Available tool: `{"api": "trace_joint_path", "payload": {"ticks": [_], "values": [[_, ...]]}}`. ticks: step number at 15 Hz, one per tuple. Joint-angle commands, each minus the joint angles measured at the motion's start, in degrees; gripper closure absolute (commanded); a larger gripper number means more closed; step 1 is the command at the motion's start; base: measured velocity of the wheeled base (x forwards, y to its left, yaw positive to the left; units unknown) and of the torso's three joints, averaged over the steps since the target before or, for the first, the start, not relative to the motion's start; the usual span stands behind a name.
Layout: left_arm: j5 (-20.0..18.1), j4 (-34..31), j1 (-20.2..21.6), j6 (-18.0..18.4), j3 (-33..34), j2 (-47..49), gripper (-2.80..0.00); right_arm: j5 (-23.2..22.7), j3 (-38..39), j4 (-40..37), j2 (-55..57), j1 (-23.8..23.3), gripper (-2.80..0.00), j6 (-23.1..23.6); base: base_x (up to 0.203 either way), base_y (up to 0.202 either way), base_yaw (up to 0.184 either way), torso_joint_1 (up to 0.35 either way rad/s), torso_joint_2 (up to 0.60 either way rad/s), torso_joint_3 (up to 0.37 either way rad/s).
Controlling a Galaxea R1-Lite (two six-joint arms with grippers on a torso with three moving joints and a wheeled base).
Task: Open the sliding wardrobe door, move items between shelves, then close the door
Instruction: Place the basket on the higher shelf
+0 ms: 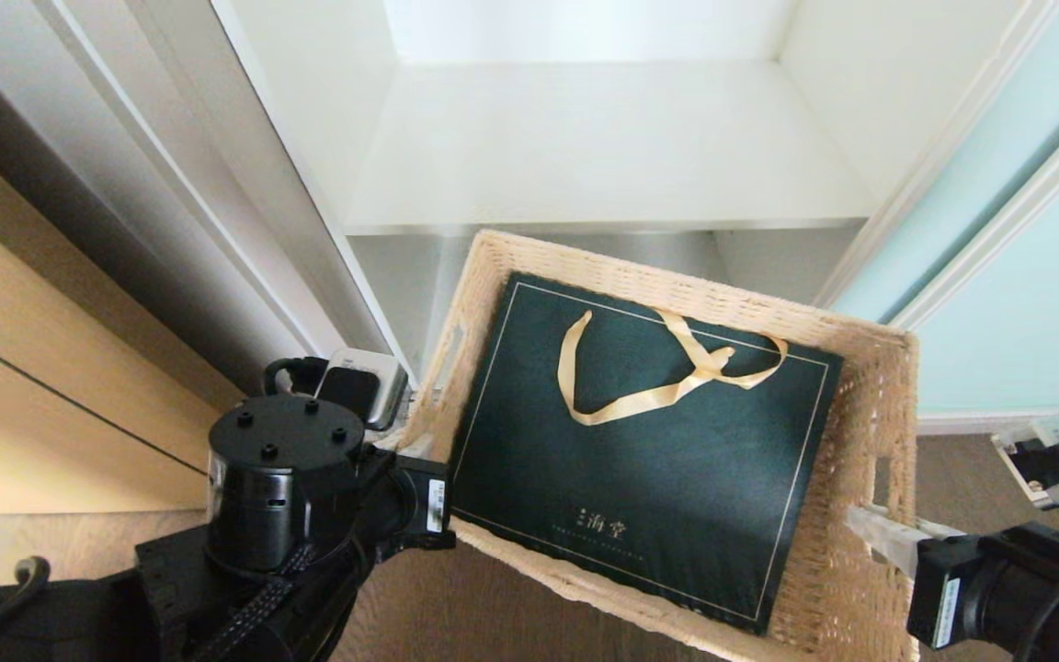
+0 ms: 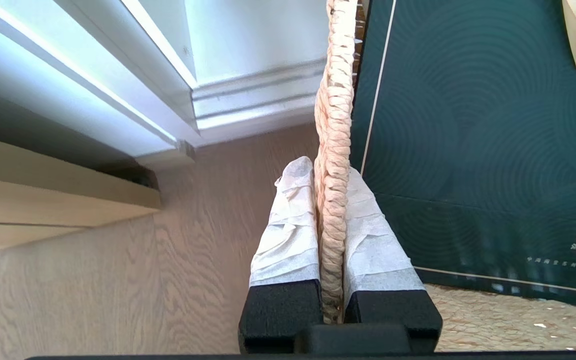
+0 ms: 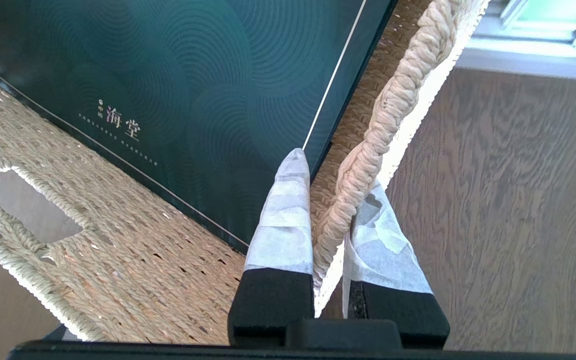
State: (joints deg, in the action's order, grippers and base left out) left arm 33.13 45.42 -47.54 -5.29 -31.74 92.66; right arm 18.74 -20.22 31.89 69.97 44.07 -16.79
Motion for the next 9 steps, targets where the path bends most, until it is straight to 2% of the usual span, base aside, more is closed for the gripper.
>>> {"api": "trace_joint_path", "payload": {"ticks": [1,6,9], "values": [[0.2,0.3,0.1,-0.1,0.1,0.1,0.0,0.0,0.1,0.3,0.2,0.1,0.0,-0.1,0.0,0.0,0.0,-0.002,0.0,0.198],[0.2,0.3,0.1,-0.2,0.0,0.3,0.0,0.1,0.2,0.4,0.1,0.1,0.0,-0.1,0.0,0.0,0.0,0.0,0.0,0.205],[0.2,0.3,0.1,-0.2,-0.3,0.5,0.0,0.1,0.1,0.4,0.0,0.1,0.0,0.0,0.0,0.0,0.0,0.004,0.0,0.083]]}}
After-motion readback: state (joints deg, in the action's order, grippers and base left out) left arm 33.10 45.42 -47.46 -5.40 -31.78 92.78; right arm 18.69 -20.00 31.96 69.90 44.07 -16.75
